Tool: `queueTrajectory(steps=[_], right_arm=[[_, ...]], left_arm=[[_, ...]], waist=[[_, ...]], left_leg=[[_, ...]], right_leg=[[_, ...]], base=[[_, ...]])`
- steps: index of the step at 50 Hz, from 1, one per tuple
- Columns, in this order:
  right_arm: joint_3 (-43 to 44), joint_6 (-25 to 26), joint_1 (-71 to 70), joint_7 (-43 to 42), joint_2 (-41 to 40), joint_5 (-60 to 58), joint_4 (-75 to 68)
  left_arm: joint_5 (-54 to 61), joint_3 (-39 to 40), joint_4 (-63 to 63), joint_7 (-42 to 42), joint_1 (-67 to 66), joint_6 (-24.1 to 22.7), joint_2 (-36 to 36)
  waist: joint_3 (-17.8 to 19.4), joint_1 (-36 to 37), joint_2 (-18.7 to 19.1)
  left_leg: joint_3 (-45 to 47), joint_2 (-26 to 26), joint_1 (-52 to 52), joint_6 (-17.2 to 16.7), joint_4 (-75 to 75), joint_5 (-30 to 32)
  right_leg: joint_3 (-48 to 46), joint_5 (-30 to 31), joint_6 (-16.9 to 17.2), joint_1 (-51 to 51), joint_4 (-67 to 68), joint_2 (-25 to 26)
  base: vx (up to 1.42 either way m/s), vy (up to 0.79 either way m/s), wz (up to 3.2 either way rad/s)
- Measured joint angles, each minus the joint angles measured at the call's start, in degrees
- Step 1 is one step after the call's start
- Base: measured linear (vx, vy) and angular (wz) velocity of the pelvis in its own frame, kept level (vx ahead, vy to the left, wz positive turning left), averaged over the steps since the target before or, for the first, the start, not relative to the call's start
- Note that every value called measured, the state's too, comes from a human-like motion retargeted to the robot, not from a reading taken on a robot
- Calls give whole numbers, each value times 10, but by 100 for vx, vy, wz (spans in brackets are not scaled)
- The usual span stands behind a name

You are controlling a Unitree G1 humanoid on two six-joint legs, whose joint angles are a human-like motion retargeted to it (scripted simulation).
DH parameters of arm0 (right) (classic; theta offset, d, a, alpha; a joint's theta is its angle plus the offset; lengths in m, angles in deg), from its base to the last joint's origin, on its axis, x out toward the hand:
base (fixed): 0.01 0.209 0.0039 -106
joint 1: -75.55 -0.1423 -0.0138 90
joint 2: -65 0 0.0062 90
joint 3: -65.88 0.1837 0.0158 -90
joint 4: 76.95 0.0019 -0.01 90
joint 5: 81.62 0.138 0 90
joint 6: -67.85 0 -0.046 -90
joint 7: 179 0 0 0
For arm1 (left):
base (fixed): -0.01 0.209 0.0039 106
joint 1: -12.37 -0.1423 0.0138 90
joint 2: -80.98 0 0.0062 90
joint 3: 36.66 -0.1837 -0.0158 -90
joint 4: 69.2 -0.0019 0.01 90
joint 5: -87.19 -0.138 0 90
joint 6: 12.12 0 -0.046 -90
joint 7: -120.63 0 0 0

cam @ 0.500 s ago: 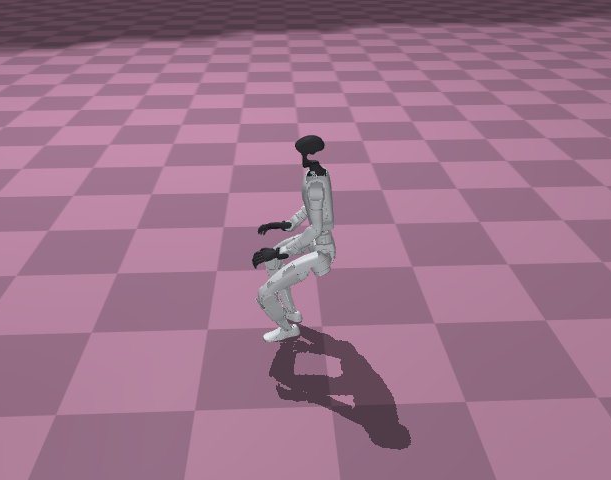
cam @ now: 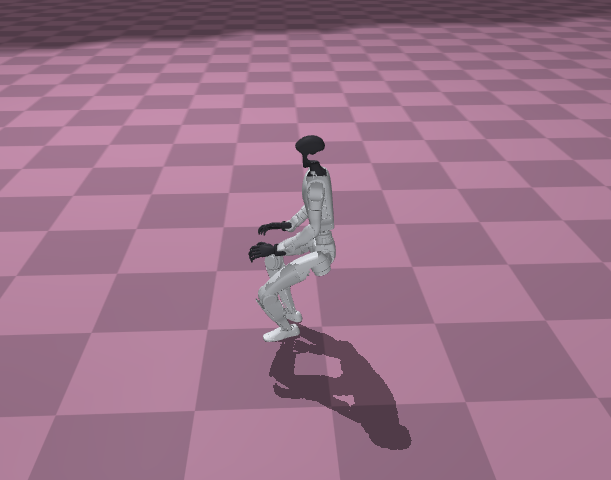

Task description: Upper body actions

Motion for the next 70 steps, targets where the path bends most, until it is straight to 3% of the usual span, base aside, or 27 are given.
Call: queueTrajectory(steps=[7, 17, 35, 42, 52, 70], right_arm=[[-1, 1, -3, 2, -4, -3, -5], [-3, 0, -9, 5, -10, -7, -12], [-9, -3, -34, 11, -15, -15, -26], [-12, -5, -45, 11, -17, -17, -33], [-19, -7, -55, 12, -19, -19, -39], [-23, -10, -59, 12, -18, -18, -39]], left_arm=[[75, 9, -19, -9, 65, -47, 54], [251, 72, -77, -135, 201, -161, 110], [388, 138, -228, -240, 411, -206, 119], [459, 170, -288, -293, 459, -209, 133], [609, 208, -315, -422, 489, -166, 150], [645, 208, -314, -474, 500, -144, 143]], waist=[[-1, -2, -1], [-3, -9, -2], [4, -28, 1], [9, -36, 0], [13, -47, -2], [16, -53, -4]], left_leg=[[0, 1, 1, 0, 1, -1], [-1, 5, 2, -1, 3, 0], [-3, 5, 3, -3, 4, -1], [-3, 4, 2, -3, 4, 0], [-3, 3, 2, -3, 4, -1], [-3, 1, 0, -3, 3, -1]], right_leg=[[-1, 0, 0, 2, 0, 0], [-2, -1, -2, 2, 1, 2], [-3, -1, -3, 4, 1, 3], [-3, -2, -3, 4, 2, 2], [-4, -2, -2, 4, 1, 2], [-4, -3, -3, 3, 2, 0]], base=[[0, 0, 0], [0, 0, 0], [0, 0, 0], [0, 0, 0], [0, 0, 0], [0, 0, 0]])
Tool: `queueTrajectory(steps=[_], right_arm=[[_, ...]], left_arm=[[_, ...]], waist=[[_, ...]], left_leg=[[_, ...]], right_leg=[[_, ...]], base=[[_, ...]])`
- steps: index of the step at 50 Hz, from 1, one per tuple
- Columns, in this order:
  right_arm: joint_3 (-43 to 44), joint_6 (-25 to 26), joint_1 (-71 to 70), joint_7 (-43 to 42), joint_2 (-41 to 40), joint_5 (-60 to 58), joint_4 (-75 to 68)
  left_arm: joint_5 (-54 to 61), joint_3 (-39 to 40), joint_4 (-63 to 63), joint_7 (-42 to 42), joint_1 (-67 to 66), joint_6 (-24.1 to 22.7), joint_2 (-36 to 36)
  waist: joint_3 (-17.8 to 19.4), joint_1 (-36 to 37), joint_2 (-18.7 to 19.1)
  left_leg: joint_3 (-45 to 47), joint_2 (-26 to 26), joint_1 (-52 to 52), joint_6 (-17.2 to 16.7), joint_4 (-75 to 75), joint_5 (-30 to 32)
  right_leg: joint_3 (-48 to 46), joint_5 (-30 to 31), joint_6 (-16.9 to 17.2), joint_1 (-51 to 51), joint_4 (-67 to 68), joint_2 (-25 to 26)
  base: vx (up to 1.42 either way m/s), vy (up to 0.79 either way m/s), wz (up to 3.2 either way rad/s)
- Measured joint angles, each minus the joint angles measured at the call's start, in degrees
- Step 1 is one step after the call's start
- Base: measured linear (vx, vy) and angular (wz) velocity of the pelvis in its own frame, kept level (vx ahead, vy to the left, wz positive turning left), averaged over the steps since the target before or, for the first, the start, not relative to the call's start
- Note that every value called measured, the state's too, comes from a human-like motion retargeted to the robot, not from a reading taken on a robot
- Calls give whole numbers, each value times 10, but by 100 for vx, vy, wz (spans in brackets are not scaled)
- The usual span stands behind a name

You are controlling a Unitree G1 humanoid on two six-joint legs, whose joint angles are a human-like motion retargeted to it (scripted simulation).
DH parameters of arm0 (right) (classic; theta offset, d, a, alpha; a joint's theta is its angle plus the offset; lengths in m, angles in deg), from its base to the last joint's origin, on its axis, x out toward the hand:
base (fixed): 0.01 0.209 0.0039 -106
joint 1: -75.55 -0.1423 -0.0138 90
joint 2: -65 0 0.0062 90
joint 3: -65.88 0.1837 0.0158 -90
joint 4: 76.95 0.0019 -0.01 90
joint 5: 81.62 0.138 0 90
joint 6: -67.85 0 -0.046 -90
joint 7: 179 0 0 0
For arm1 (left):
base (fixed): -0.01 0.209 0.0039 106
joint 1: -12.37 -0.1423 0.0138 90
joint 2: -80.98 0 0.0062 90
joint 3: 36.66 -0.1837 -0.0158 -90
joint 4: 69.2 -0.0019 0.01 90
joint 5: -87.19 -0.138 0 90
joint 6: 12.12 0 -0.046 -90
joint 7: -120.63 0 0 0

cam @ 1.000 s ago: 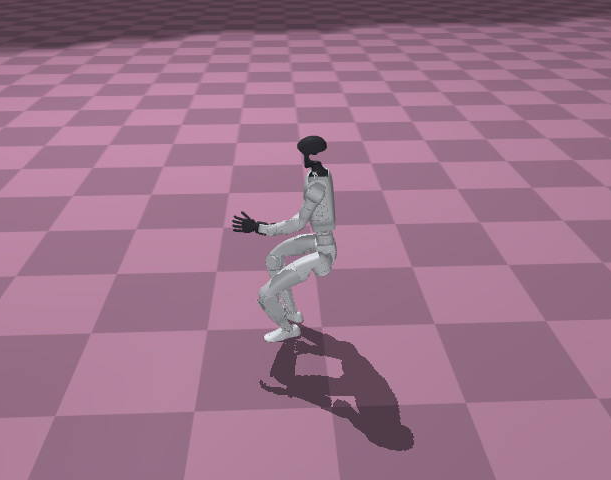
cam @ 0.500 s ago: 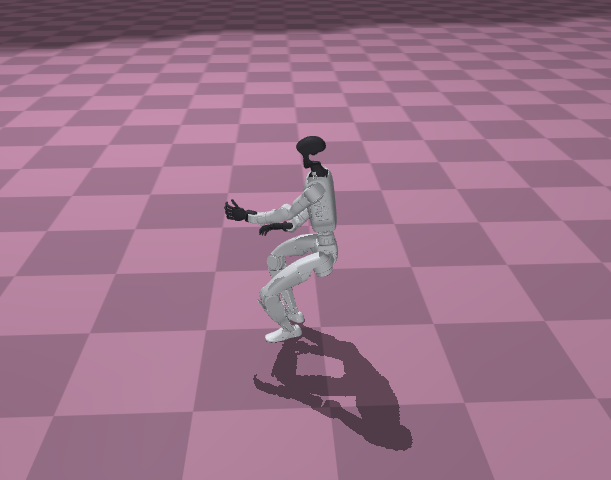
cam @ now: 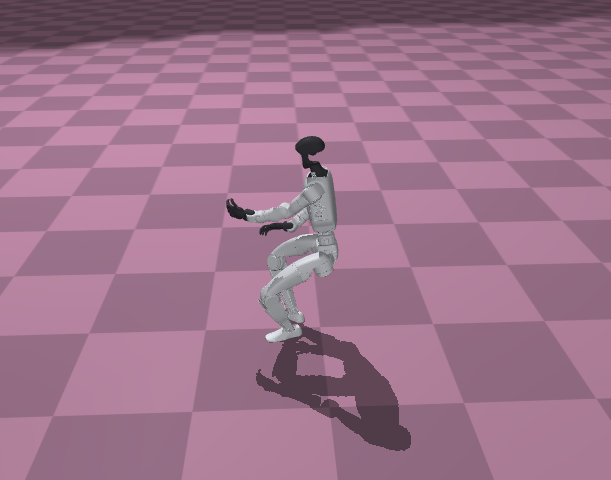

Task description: Upper body actions

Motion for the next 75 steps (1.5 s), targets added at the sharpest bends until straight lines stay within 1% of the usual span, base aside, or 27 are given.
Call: queueTrajectory(steps=[5, 13, 23, 30, 35, 40, 46, 51, 57, 67, 72, 75], right_arm=[[0, -1, 2, 0, 2, 2, 1], [2, 0, 2, 1, 3, 0, 3], [3, 0, 3, 1, -1, 1, 4], [3, 0, 7, 1, 1, 2, 4], [3, 1, 9, 2, 3, 1, 5], [4, 2, 8, 2, 3, 0, 4], [4, 3, 5, 4, -2, -2, 1], [5, 3, 4, 3, -4, -3, 0], [5, 2, 6, 3, -4, -1, -1], [5, 3, 9, 3, -1, -2, 3], [5, 3, 10, 4, -1, -2, 4], [6, 3, 10, 4, -2, -2, 3]], left_arm=[[15, -7, 24, -14, 4, 3, 0], [9, -28, 19, -2, -11, 6, -20], [18, -14, -6, -14, -31, 10, -7], [26, -9, 29, -27, -9, 17, 2], [10, -18, 55, -24, 3, 15, -1], [-10, -28, 41, -14, 2, 7, -12], [-17, -28, -4, -19, -20, 14, -17], [0, -22, -26, -35, -35, 25, -14], [5, -11, -16, -33, -31, 20, -6], [11, -20, 37, -21, -10, 6, -7], [-9, -33, 28, -12, -22, 7, -20], [-15, -32, 9, -12, -34, 15, -20]], waist=[[-1, 1, 1], [-1, 1, 3], [0, 1, -1], [-4, 3, -1], [-7, 5, 0], [-8, 5, 1], [-7, 2, -1], [-5, 2, -3], [-7, 3, -5], [-10, 3, -2], [-11, 4, -1], [-10, 4, -2]], left_leg=[[0, -1, -1, -1, 0, 0], [-1, -2, -1, -1, -1, 1], [0, -3, 1, 0, -2, 1], [1, -3, 0, 0, -1, 1], [0, -3, -1, 0, -1, 1], [-1, -3, -1, -1, -2, 2], [0, -3, 1, 0, -2, 2], [0, -3, 2, 1, -2, 2], [1, -3, 2, 1, -2, 1], [1, -2, 0, 1, -1, 1], [0, -3, 0, 0, -2, 2], [0, -3, 0, 0, -2, 2]], right_leg=[[1, 0, 0, -1, 0, 0], [1, 0, 0, 0, 0, 0], [1, 0, 0, 0, 0, -2], [1, -1, 0, -1, 1, -3], [1, -1, 0, -2, 1, -2], [1, 0, 0, -1, 1, -2], [1, 0, 0, 1, 0, -2], [0, 0, -1, 2, 1, -3], [1, 0, 0, 1, 1, -4], [1, 0, 0, -1, 1, -3], [1, 0, 0, -1, 1, -3], [1, 0, 0, -1, 1, -3]], base=[[0, 0, 0], [0, 0, 0], [0, 0, 0], [0, 0, 0], [0, 0, 0], [0, 0, 0], [0, 0, 0], [0, 0, 0], [0, 0, 0], [0, 0, 0], [0, 0, 0], [0, 0, 0]])
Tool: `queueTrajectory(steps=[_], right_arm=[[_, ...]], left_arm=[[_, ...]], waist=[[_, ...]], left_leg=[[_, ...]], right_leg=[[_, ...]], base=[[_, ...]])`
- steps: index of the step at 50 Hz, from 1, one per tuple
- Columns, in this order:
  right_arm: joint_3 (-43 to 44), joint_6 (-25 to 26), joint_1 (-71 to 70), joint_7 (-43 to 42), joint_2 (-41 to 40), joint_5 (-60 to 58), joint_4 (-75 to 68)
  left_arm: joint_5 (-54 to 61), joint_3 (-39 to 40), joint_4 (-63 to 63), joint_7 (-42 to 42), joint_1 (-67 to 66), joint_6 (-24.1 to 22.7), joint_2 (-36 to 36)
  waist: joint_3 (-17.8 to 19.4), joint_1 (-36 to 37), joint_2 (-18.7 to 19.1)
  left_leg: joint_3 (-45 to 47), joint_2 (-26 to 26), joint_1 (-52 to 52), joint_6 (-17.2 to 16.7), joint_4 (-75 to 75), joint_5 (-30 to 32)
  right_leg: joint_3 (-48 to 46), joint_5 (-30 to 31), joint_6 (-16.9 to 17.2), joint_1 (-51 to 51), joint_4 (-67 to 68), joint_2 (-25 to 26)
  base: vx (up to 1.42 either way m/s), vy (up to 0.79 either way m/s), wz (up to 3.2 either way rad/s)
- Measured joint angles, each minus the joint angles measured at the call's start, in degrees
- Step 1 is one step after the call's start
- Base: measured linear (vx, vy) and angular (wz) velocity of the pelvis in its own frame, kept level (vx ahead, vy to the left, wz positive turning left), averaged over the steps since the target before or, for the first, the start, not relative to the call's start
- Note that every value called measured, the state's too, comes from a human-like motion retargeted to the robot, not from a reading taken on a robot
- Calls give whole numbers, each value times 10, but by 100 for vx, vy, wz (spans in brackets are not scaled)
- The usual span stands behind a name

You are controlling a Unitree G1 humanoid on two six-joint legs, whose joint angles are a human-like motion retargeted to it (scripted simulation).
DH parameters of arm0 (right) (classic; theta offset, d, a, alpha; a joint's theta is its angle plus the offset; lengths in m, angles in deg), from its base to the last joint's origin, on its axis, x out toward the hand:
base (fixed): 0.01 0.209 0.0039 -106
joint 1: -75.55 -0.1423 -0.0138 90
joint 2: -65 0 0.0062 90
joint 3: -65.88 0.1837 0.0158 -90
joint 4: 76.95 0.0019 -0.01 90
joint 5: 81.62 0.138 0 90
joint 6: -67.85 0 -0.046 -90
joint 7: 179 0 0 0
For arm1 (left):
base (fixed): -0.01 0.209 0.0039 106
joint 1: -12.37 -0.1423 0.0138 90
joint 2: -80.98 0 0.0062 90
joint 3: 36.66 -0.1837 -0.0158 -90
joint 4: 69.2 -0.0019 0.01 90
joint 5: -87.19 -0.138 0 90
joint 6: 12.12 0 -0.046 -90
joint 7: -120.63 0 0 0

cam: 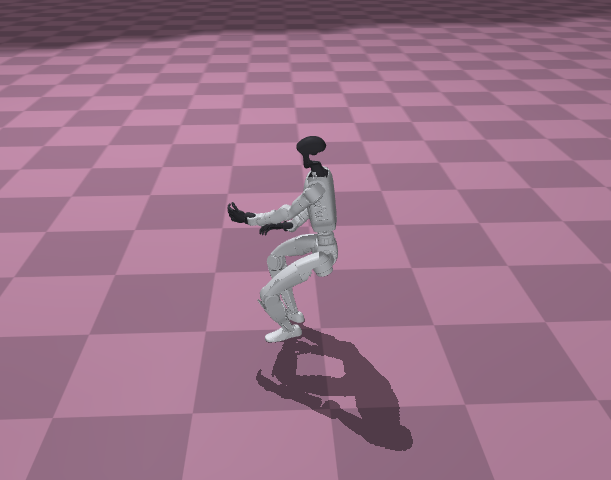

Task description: Upper body actions

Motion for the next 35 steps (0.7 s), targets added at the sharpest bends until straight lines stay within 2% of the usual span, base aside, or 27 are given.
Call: queueTrajectory(steps=[5, 10, 18, 25, 30, 35], right_arm=[[1, 0, 0, 0, -1, 0, 1], [3, -2, 1, -1, -1, 1, 2], [4, -1, 3, 0, 2, 1, 3], [5, 0, 3, 1, 3, -2, 4], [6, 0, 3, 2, 3, -2, 3], [7, -1, 1, 2, 0, -2, 3]], left_arm=[[20, 7, -28, -11, -15, 20, 3], [40, 13, -33, -4, -15, 13, 9], [52, 11, 33, -21, 10, 17, 24], [33, 1, 86, -1, 18, 9, 18], [-4, -8, 59, 13, 9, 15, 6], [18, 3, 30, -6, -13, 37, 13]], waist=[[2, 0, 0], [3, 1, -2], [1, 3, 0], [-1, 3, 3], [-1, 4, 5], [2, 3, 3]], left_leg=[[1, -1, 1, 0, -1, 0], [2, -1, 1, 1, -1, 0], [2, -1, 0, 1, 0, -1], [0, 1, -2, 0, 1, 0], [-1, 1, -2, 0, 0, 0], [0, -1, 0, 0, -1, 1]], right_leg=[[0, 0, 0, 0, 0, -1], [0, 0, 0, 0, 0, -3], [1, -1, 0, -1, 1, -2], [0, 0, 0, -2, 0, 0], [0, 0, 0, -2, 0, 0], [0, 0, 0, -1, 0, -1]], base=[[0, 0, 0], [0, 0, 0], [0, 0, 0], [0, 0, 0], [0, 0, 0], [0, 0, 0]])
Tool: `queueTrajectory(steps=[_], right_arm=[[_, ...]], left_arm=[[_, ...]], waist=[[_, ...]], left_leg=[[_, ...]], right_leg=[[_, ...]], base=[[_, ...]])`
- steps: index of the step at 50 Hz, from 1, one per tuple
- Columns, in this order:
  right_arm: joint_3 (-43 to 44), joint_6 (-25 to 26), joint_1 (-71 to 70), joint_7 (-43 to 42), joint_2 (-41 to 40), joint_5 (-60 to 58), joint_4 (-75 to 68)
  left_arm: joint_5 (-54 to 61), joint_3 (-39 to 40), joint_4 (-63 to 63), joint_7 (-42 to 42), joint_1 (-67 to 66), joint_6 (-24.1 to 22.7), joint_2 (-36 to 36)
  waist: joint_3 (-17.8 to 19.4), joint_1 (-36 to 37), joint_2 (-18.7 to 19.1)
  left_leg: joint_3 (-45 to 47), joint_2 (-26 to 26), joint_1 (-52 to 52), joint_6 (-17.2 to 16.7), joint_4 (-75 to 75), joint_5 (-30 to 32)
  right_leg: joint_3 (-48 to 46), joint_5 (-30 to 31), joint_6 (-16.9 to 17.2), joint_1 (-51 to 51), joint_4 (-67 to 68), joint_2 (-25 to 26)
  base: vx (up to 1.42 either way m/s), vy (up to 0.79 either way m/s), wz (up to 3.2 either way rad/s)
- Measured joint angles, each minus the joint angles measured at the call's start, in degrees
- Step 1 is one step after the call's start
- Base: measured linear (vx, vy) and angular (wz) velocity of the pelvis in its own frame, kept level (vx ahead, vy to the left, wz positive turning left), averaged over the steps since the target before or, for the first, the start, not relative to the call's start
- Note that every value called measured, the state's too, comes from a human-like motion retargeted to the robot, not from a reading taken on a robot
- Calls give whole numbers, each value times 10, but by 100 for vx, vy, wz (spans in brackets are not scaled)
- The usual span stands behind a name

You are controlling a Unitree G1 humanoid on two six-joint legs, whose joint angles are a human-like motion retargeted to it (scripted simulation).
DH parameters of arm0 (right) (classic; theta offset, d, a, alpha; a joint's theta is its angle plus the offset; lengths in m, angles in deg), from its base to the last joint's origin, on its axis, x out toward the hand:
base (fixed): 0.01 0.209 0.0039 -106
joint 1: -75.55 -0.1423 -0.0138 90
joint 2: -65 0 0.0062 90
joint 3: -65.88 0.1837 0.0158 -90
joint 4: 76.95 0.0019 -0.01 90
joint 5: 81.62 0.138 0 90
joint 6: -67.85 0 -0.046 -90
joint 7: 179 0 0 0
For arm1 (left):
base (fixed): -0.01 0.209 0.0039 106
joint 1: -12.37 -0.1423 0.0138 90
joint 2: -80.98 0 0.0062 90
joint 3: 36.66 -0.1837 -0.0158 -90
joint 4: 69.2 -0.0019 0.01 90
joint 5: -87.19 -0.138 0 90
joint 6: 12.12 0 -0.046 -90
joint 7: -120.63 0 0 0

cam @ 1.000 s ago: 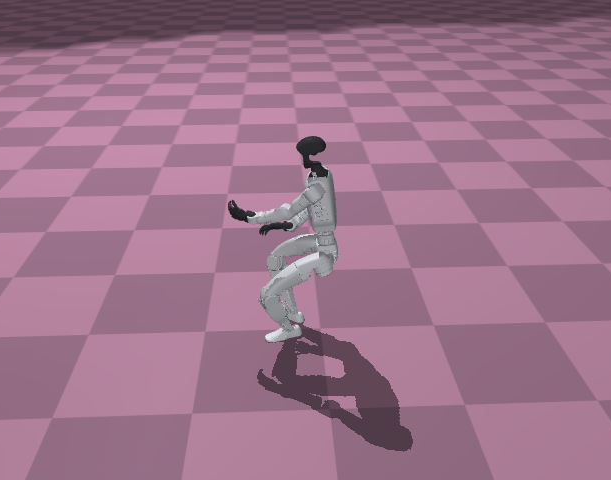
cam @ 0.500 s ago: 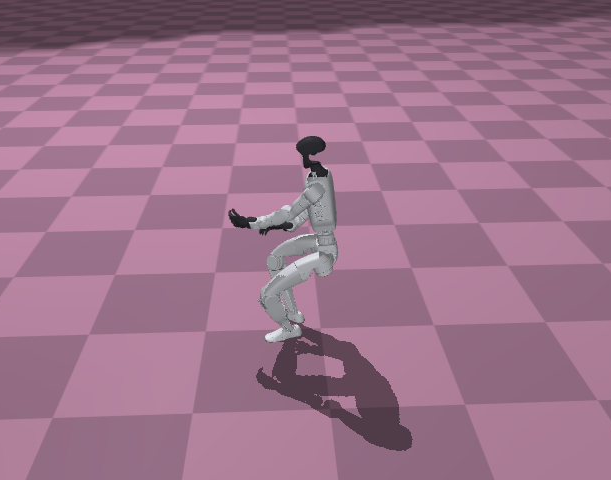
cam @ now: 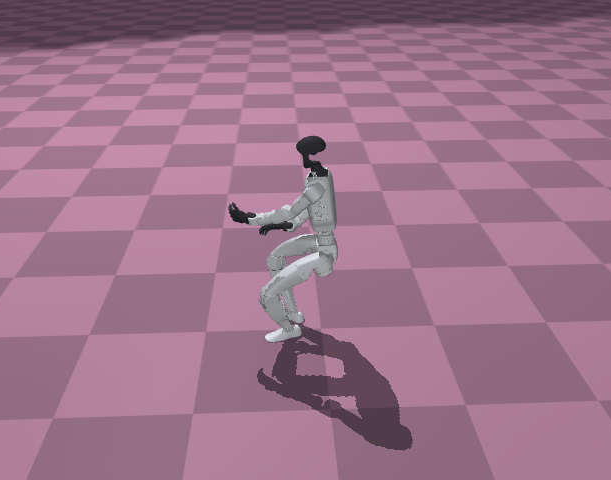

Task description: Upper body actions

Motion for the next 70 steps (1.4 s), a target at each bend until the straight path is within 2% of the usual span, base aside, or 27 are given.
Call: queueTrajectory(steps=[5, 14, 26, 42, 49, 57, 63, 70], right_arm=[[-1, 0, 0, 0, 0, 1, -1], [-1, 0, 3, 0, 0, 0, 0], [2, -1, 6, 1, 4, 0, 1], [19, -1, 20, 0, 9, 3, 7], [27, -1, 25, 1, 13, 5, 12], [33, -1, 33, 1, 21, 7, 19], [40, 1, 38, 0, 22, 8, 25], [37, -1, 37, 0, 22, 11, 24]], left_arm=[[37, 7, -16, 1, -13, -2, 3], [22, 10, -5, 3, -6, -9, 3], [-4, -15, 77, 12, -20, -27, -13], [-264, -117, 318, 192, -207, -64, -80], [-353, -158, 377, 239, -291, -81, -144], [-460, -209, 395, 336, -371, -71, -229], [-576, -217, 363, 431, -430, -60, -247], [-641, -188, 330, 428, -491, -66, -234]], waist=[[1, -1, -1], [-2, -2, 1], [-6, 0, 5], [-10, 22, 9], [-10, 30, 12], [-11, 39, 16], [-9, 46, 17], [-8, 45, 13]], left_leg=[[1, -2, 1, 1, -1, 0], [2, -2, 1, 1, -1, 0], [2, -2, 0, 0, -1, 1], [3, -3, 0, 1, -1, 1], [4, -2, 0, 1, -1, 2], [4, -4, -2, 2, -2, 1], [4, -5, -1, 2, -3, 1], [4, -6, -1, 2, -4, 2]], right_leg=[[0, 0, 0, 1, 0, -2], [1, -1, 1, 0, 1, -4], [1, -1, 0, -2, 1, -4], [4, -1, 1, -3, 1, -4], [4, 0, 0, -5, 0, -4], [5, 0, 1, -6, 1, -5], [5, 0, 2, -5, 1, -6], [6, 2, 2, -5, 0, -6]], base=[[0, 0, 0], [0, 0, 0], [0, 0, 0], [0, 0, 0], [0, 0, 0], [0, 0, 0], [0, 0, 0], [0, 0, 0]])
